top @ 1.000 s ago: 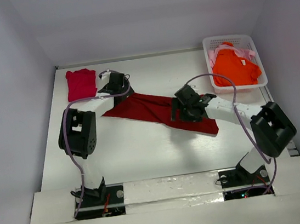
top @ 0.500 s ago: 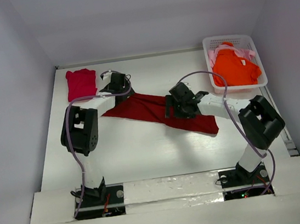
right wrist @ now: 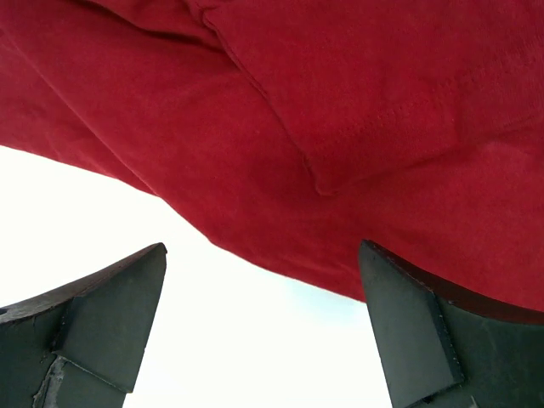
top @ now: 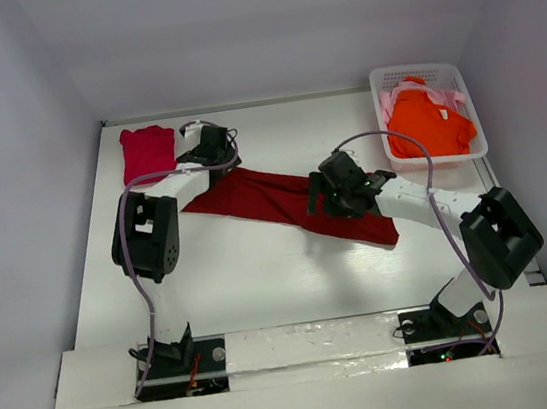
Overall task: Fold and stack the t-shirts
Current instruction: Fold the tshirt
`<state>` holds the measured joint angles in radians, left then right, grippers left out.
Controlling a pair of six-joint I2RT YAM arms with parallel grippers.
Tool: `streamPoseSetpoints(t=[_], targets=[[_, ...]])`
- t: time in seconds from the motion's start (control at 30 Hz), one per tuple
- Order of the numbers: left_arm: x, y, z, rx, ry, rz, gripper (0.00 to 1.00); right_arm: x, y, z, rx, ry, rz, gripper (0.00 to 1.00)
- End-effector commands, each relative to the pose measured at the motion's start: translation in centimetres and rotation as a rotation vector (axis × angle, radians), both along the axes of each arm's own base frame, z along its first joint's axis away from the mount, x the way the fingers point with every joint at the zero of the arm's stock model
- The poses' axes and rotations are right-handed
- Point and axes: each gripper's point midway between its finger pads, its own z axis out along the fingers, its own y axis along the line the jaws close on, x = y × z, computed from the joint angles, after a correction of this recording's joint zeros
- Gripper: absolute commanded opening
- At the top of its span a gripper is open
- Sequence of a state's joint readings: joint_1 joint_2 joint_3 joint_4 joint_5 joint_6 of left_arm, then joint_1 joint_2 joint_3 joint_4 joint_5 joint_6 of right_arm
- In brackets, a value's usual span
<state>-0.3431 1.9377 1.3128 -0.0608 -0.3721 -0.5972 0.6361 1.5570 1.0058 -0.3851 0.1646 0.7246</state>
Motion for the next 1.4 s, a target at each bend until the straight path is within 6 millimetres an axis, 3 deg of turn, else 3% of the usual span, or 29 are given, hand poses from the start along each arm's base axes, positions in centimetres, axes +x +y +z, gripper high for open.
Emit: streamPoseSetpoints(t=[0.0,0.3,0.47,0.8,0.97,1.13,1.37], targets=[[1.6,1.7,1.9,0.052,-0.040,0.044,0.90,-0.5,-0.3,0.3,0.012,-0.008,-0.021,0.99],[2.3,4.2,1.7,0.079,-0.040,0.087,0.90,-1.2,-0.7,0.0,0.022,0.004,-0.036,0.99],[2.6,4.5,1.4,0.080,-0.042,0.092,0.90,-1.6,-1.1,-0.2,0.011,0.015,-0.045,1.00],[2.3,2.5,4.6,-0.024,-0.096,0.046,0.88,-1.2,-0.7,-0.3,0.016,0.016,-0.040,1.00],[1.1,0.2,5.5,-0.045,-0.106,0.008,0.88,-1.3,-0.4,-0.8,0.028,0.022,-0.028,1.00],[0.3,-1.6,4.1,-0.072,-0.076,-0.019,0.88,-1.6,-0.5,-0.4,0.039,0.011,-0.027,0.99],[1.1,-2.3,1.1,-0.070,-0.017,-0.027,0.89,-2.0,-0.9,-0.2,0.038,0.011,-0.036,0.99]])
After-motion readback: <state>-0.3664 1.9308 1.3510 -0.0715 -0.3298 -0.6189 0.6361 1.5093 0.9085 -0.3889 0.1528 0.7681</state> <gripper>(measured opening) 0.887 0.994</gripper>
